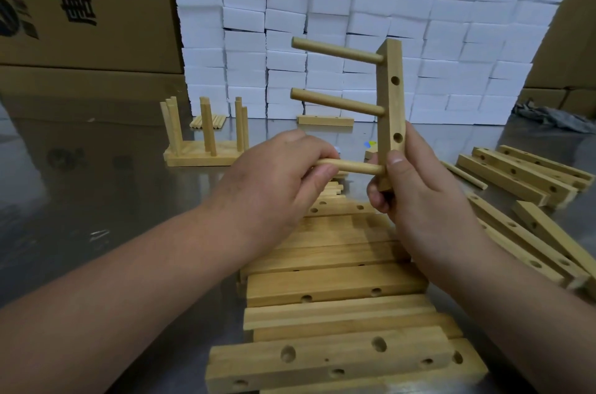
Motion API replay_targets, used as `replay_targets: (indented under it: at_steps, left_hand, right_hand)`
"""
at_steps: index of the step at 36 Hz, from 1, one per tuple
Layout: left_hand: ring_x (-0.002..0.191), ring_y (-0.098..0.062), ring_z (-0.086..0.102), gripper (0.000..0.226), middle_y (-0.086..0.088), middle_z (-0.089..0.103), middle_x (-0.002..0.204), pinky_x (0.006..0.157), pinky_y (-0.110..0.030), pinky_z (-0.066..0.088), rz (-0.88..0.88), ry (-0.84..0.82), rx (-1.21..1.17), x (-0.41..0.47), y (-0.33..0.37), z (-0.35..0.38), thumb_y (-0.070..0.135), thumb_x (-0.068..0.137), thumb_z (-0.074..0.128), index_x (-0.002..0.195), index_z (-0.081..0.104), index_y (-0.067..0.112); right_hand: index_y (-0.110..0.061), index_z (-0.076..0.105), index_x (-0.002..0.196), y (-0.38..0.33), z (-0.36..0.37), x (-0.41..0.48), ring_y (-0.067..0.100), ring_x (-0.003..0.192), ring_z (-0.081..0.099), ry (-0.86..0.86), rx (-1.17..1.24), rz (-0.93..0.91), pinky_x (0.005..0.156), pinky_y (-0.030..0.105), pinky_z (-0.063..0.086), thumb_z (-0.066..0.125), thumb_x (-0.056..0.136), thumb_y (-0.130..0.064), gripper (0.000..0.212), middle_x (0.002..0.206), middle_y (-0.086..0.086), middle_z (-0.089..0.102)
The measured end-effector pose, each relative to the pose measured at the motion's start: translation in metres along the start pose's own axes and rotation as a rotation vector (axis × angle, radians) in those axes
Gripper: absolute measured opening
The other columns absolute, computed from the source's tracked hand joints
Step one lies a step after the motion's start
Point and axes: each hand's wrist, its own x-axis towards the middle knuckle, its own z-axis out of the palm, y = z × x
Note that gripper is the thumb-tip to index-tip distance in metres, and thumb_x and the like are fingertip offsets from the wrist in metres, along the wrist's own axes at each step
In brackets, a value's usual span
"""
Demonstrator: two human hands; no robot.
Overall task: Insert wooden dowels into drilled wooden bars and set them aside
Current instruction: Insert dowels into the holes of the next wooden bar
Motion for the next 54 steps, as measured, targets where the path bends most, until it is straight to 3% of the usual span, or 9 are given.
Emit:
replay_targets:
  at_steps: [4,8,15,28,33,38,45,49,54]
  left_hand:
    - [0.085,0.006,0.044,0.039,0.02,0.044,0.074,0.065,-0.008,0.032,-0.06,-0.029,-0.052,0.0,-0.001,0.001,0.042,0.084,0.034,0.1,0.063,0.022]
    - [0.079,-0.002,0.048,0.02,0.014,0.051,0.069,0.058,-0.014,0.033,-0.099,-0.066,-0.069,-0.001,-0.004,0.003,0.049,0.081,0.03,0.074,0.047,0.042]
    - [0.061,-0.001,0.047,0.044,0.012,0.051,0.052,0.053,-0.015,0.035,-0.23,-0.101,-0.176,-0.004,-0.005,0.008,0.057,0.077,0.026,0.056,0.048,0.026]
    - [0.068,-0.005,0.053,0.072,0.003,0.058,0.074,0.061,-0.033,0.041,-0.271,-0.022,-0.238,-0.001,-0.005,-0.002,0.07,0.081,0.013,0.088,0.063,0.018]
    - [0.065,0.003,0.052,0.045,0.019,0.056,0.074,0.064,-0.024,0.041,-0.399,0.166,-0.4,-0.003,-0.014,0.002,0.058,0.087,0.021,0.089,0.058,0.033]
    - [0.064,0.001,0.053,0.019,0.013,0.057,0.081,0.05,-0.012,0.039,-0.547,0.215,-0.347,0.002,-0.032,0.007,0.029,0.096,0.041,0.085,0.055,0.036]
    - [0.105,-0.009,0.056,0.044,0.02,0.054,0.115,0.094,-0.038,0.046,-0.596,0.127,-0.442,0.004,-0.042,0.005,0.028,0.093,0.052,0.135,0.043,0.032]
    - [0.089,-0.003,0.063,0.053,0.018,0.053,0.122,0.085,-0.031,0.05,-0.586,0.078,-0.542,0.003,-0.043,0.007,0.028,0.091,0.054,0.14,0.035,0.034]
    - [0.076,0.006,0.063,0.046,0.016,0.061,0.096,0.06,-0.013,0.051,-0.572,0.066,-0.597,0.002,-0.043,0.006,0.024,0.092,0.053,0.136,0.042,0.032]
  right_hand:
    - [-0.029,0.045,0.121,0.002,0.0,0.0,-0.001,0.058,0.047,0.008,-0.024,-0.001,0.051,0.012,0.04,0.031,0.1,-0.026,0.025,0.071,-0.018,0.052]
    - [-0.031,0.042,0.128,0.005,0.0,-0.002,0.0,0.056,0.046,0.008,-0.059,0.011,0.048,0.014,0.039,0.031,0.099,-0.031,0.032,0.066,-0.015,0.052]
    - [-0.028,0.037,0.137,0.002,0.0,-0.003,-0.001,0.059,0.046,-0.008,-0.055,-0.037,0.052,0.012,0.039,0.033,0.099,-0.027,0.039,0.072,-0.019,0.05]
    - [-0.03,0.035,0.141,0.001,0.007,0.002,0.008,0.06,0.051,0.015,-0.039,0.032,0.06,0.033,0.046,0.032,0.1,-0.027,0.041,0.068,-0.016,0.057]
    - [-0.028,0.029,0.144,-0.002,-0.002,0.006,0.004,0.049,0.053,0.172,0.204,0.142,0.049,0.017,0.045,0.034,0.101,-0.02,0.044,0.074,-0.005,0.065]
    - [-0.016,0.056,0.12,-0.003,-0.013,0.014,0.01,0.036,0.04,0.191,0.29,0.249,0.035,0.017,0.031,0.031,0.1,-0.019,0.033,0.055,0.0,0.06]
    - [-0.008,0.051,0.078,-0.003,-0.02,0.015,0.014,0.036,0.023,0.108,0.427,0.387,0.038,0.023,0.018,0.029,0.094,-0.016,0.029,0.043,0.004,0.042]
    - [-0.011,0.043,0.066,-0.003,-0.025,0.016,0.012,0.032,0.02,0.007,0.517,0.453,0.036,0.021,0.016,0.026,0.092,-0.013,0.031,0.041,0.004,0.035]
    - [-0.018,0.047,0.042,-0.002,-0.025,0.018,0.01,0.027,0.019,-0.116,0.556,0.519,0.039,0.021,0.012,0.024,0.089,-0.013,0.053,0.037,0.0,0.029]
